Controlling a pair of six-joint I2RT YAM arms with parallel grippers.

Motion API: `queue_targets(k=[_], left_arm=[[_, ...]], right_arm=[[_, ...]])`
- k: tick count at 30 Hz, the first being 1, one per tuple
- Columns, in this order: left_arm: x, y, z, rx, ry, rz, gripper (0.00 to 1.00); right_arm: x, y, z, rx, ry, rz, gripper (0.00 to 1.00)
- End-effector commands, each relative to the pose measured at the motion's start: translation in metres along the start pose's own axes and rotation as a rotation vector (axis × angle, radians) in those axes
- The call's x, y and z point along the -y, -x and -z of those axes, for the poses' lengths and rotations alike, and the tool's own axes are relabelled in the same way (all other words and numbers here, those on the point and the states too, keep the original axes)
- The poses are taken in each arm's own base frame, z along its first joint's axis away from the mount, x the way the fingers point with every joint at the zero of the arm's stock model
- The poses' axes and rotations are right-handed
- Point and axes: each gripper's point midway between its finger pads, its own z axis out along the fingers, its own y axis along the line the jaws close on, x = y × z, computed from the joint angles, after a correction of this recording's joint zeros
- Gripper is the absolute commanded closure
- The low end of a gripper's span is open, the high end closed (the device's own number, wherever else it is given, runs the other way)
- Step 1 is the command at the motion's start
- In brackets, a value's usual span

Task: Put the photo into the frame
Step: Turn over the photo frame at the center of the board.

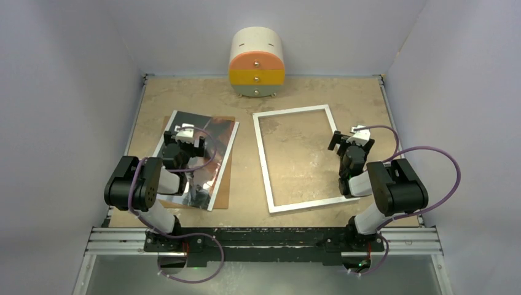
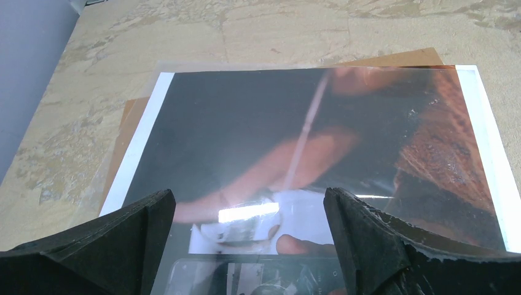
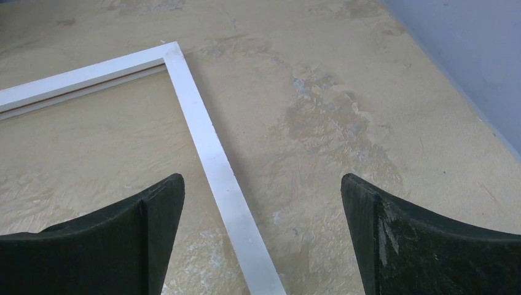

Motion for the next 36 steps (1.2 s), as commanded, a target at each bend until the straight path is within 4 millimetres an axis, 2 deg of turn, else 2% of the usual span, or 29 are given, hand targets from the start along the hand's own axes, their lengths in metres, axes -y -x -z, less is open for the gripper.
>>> queue_targets(k=[1,7,9,10,11,13,15,17,19,20,23,26,28,30,32,36], left_arm=[[-0.001,0.015,-0.004,0.051,0.012,0.025,0.0],[-0.001,0.015,-0.004,0.049,0.013,0.023,0.0],[-0.001,0.021,-0.006,0.064,0.004,0.023,0.0],[-0.002,0.028,-0.01,0.059,0.005,0.026,0.0],[-0.004,0.02,-0.014,-0.025,0.009,0.04,0.0],[-0.013,0.033,-0.029,-0.114,0.01,0.029,0.0],[-0.017,0.051,-0.04,-0.184,-0.019,-0.023,0.0],[-0.017,0.063,-0.045,-0.255,-0.065,-0.052,0.0],[-0.017,0.071,-0.046,-0.318,-0.118,-0.056,0.02],[-0.018,0.085,-0.048,-0.318,-0.142,-0.039,0.02],[-0.028,0.088,-0.04,-0.392,-0.202,0.048,0.02],[-0.029,0.09,-0.032,-0.447,-0.237,0.077,0.02],[-0.029,0.09,-0.027,-0.461,-0.243,0.075,0.02],[-0.025,0.09,-0.021,-0.474,-0.263,0.081,0.02],[-0.019,0.087,-0.014,-0.5,-0.293,0.091,0.02],[-0.009,0.078,-0.001,-0.548,-0.362,0.086,0.02]], right_arm=[[-0.001,0.014,-0.002,0.047,0.0,-0.021,0.01],[0.003,0.011,-0.002,0.037,-0.029,-0.049,0.01],[0.005,0.014,-0.002,0.045,-0.04,-0.045,0.01],[0.01,0.02,-0.003,0.068,-0.075,-0.047,0.01],[0.007,0.023,-0.003,0.071,-0.059,-0.038,0.01],[-0.006,0.034,-0.007,0.057,-0.019,0.011,0.01],[-0.018,0.055,-0.017,-0.031,-0.062,0.041,0.01],[-0.034,0.068,-0.025,-0.144,-0.058,-0.084,0.01],[-0.04,0.086,-0.032,-0.19,-0.109,-0.308,0.01],[-0.049,0.09,-0.034,-0.235,-0.076,-0.415,0.01],[-0.099,0.096,-0.03,-0.393,0.223,-0.59,0.01],[-0.145,0.105,-0.021,-0.42,0.43,-0.448,0.01],[-0.174,0.097,-0.011,-0.452,0.372,-0.248,0.01],[-0.205,0.075,0.005,-0.553,0.363,-0.082,0.01],[-0.236,0.058,0.022,-0.586,0.377,0.015,0.01],[-0.277,0.019,0.064,-0.644,0.424,0.118,0.03]])
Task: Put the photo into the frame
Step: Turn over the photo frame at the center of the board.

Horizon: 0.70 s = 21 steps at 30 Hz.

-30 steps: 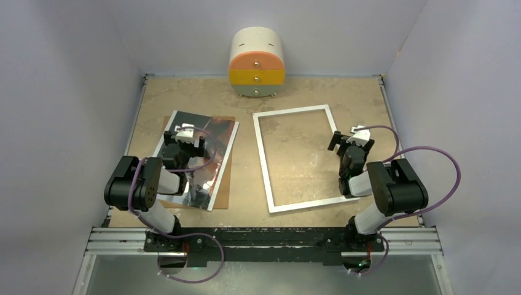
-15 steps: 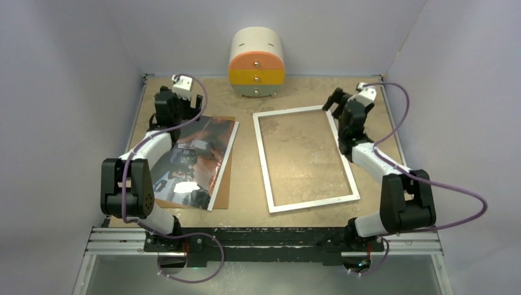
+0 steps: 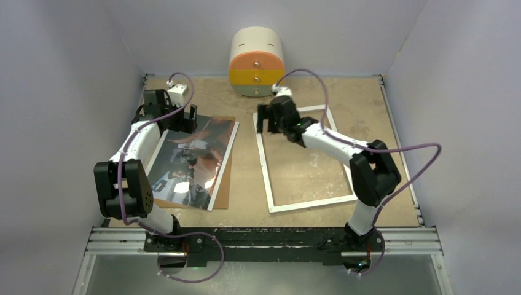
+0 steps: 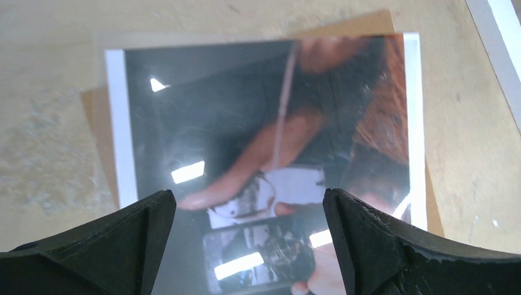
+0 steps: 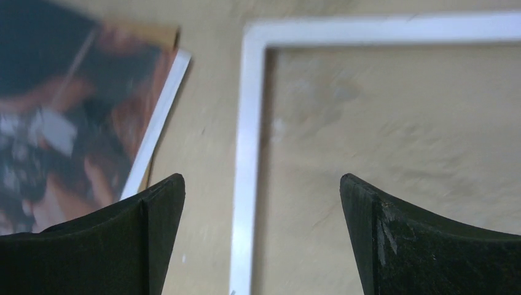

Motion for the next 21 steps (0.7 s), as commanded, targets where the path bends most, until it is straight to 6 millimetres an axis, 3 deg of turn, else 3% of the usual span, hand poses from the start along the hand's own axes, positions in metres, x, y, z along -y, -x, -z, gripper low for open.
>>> queue_targets(k=[1,6,21], left_arm=[[0.02,-0.004,0.018,-0.032,-0.099,-0.026,0.02],[0.028,-0.021,0.024,-0.07,-0.134,-0.054,0.03],[0.042,-0.034,0.037,-0.107,-0.198,-0.073,0.03]], right_arm=[[-0.015,-0.066,0.011,-0.17,-0.108,0.158,0.05],[-0.043,-0.114,0.011,-0.245,-0.109,0.264,0.13],[-0.035,-0.165,0.01,-0.306,-0.214,0.304,0.31]])
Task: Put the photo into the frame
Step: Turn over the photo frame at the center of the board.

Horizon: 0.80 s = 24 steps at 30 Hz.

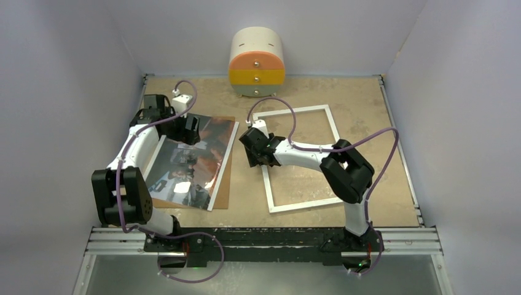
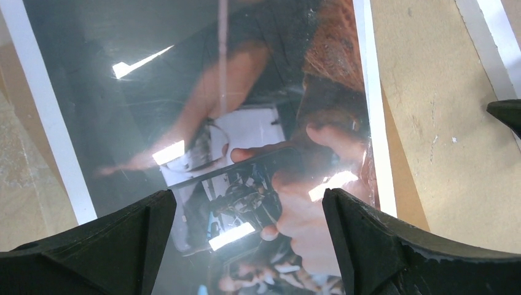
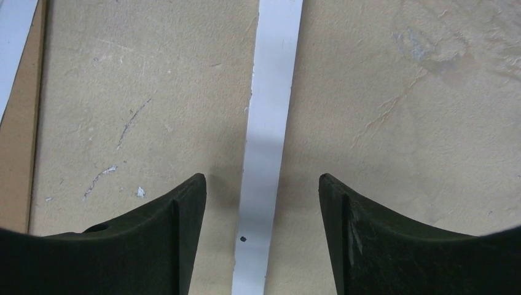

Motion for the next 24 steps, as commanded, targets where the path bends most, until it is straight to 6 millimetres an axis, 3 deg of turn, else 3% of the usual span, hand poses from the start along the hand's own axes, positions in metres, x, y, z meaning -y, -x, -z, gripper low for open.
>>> queue_targets(k=[1,8,13,17,21,24], left_arm=[[0.011,0.004,0.011,0.025,-0.039,-0.03,0.03],[0.021,0.009,0.019,0.036,-0.083,-0.047,0.02],[0.03,0.013,0.024,0.044,-0.132,-0.052,0.0],[0.037,0.013,0.026,0.047,-0.162,-0.056,0.0],[0.042,0.013,0.028,0.044,-0.189,-0.066,0.0],[0.046,0.012,0.029,0.04,-0.213,-0.079,0.0]], right_arm=[[0.004,-0.007,-0.004,-0.015,-0.055,-0.034,0.33],[0.003,-0.025,-0.011,-0.045,-0.037,-0.067,0.38],[-0.005,-0.031,-0.014,-0.063,0.001,-0.087,0.55],[-0.01,-0.019,-0.006,-0.042,0.017,-0.134,0.77],[-0.018,0.008,0.015,0.004,0.059,-0.23,0.96],[-0.029,0.038,0.044,0.055,0.14,-0.308,1.0]])
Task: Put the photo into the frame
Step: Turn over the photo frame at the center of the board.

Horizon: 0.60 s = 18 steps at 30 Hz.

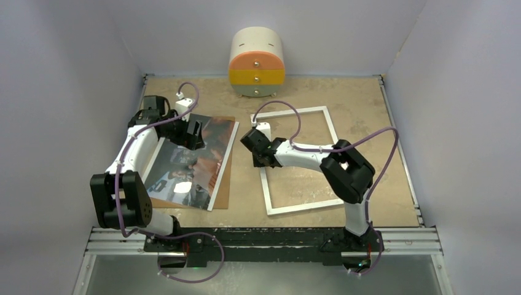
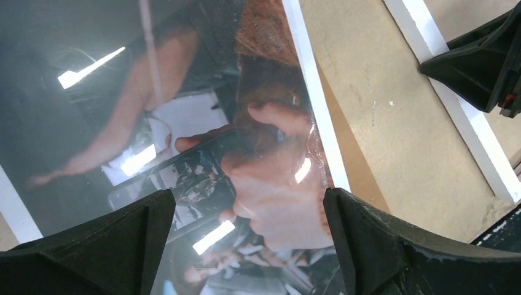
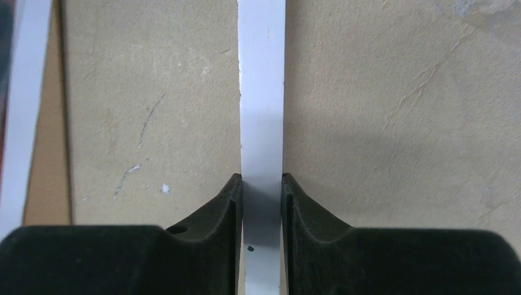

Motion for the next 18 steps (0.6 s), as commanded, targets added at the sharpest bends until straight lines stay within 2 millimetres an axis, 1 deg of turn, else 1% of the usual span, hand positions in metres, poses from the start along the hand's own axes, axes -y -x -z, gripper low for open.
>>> queue_targets(k=[1,6,8,10,13,15,18], left_arm=[[0.015,0.022,0.015,0.061,-0.051,-0.076,0.0],[0.02,0.025,0.023,0.062,-0.069,-0.096,0.0],[0.023,0.027,0.025,0.067,-0.077,-0.101,0.0],[0.027,0.028,0.028,0.075,-0.089,-0.103,0.0],[0.032,0.031,0.033,0.088,-0.105,-0.107,0.0],[0.036,0.033,0.036,0.1,-0.112,-0.116,0.0],[0.04,0.036,0.042,0.115,-0.121,-0.128,0.0]], right_arm=[[-0.031,0.056,0.06,0.087,0.151,-0.174,1.0],[-0.061,0.114,0.129,0.192,0.35,-0.284,1.0],[-0.07,0.133,0.157,0.215,0.427,-0.319,1.0],[-0.082,0.14,0.185,0.191,0.52,-0.362,1.0],[-0.096,0.16,0.228,0.216,0.671,-0.412,1.0],[-0.102,0.168,0.248,0.223,0.748,-0.445,1.0],[-0.106,0.177,0.271,0.22,0.833,-0.504,1.0]])
